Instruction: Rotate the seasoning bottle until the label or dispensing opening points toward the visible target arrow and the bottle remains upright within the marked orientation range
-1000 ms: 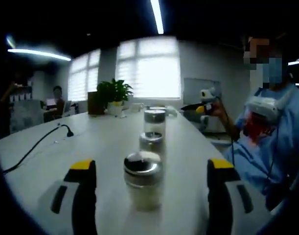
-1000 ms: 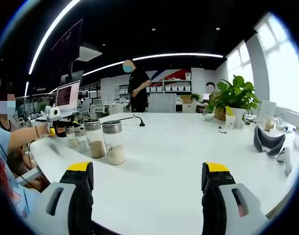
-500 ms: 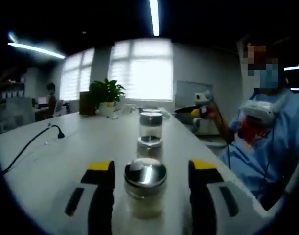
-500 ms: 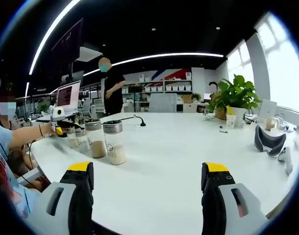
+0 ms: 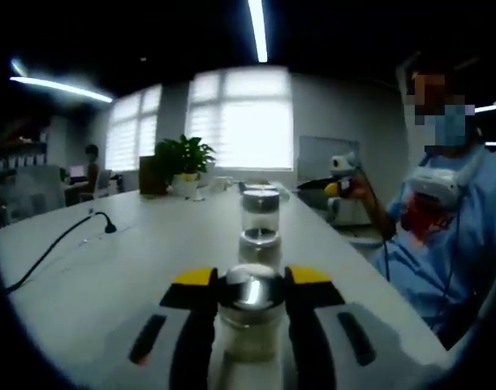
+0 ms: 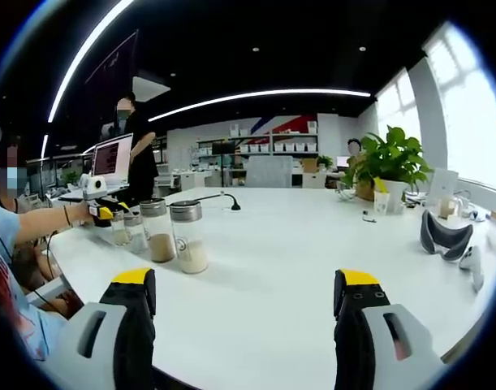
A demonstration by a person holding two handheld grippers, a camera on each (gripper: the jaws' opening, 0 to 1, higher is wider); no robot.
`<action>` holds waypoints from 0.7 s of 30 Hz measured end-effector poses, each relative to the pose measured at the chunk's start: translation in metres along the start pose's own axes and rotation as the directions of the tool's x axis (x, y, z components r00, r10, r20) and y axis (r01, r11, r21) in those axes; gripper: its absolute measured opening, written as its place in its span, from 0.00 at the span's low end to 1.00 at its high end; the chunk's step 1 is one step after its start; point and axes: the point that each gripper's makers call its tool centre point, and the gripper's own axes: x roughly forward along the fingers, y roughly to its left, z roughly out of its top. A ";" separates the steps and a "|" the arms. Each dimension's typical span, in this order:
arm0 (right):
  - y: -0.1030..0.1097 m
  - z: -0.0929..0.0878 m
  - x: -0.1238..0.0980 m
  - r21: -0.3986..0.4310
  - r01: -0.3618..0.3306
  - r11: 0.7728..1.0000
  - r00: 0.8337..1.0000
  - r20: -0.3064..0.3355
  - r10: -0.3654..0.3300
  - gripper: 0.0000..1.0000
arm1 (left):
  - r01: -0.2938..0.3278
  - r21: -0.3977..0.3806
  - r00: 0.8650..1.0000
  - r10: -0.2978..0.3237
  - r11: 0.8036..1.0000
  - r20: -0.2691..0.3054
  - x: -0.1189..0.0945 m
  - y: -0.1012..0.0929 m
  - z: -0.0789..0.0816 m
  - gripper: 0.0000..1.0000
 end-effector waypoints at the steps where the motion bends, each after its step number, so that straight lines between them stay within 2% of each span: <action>1: 0.000 0.000 0.000 0.000 -0.001 1.000 1.000 0.000 0.001 0.94 | -0.002 0.002 1.000 0.002 1.000 0.001 0.000 0.000 0.000 0.34; 12: 0.003 0.000 0.000 0.002 -0.007 1.000 1.000 0.001 0.007 0.93 | -0.021 -0.003 0.999 0.021 1.000 0.036 -0.003 0.000 0.001 0.34; 21: 0.002 0.000 -0.001 0.000 -0.001 1.000 1.000 0.000 0.001 0.93 | -0.089 -0.002 0.996 0.089 0.996 0.014 -0.005 0.003 0.000 0.34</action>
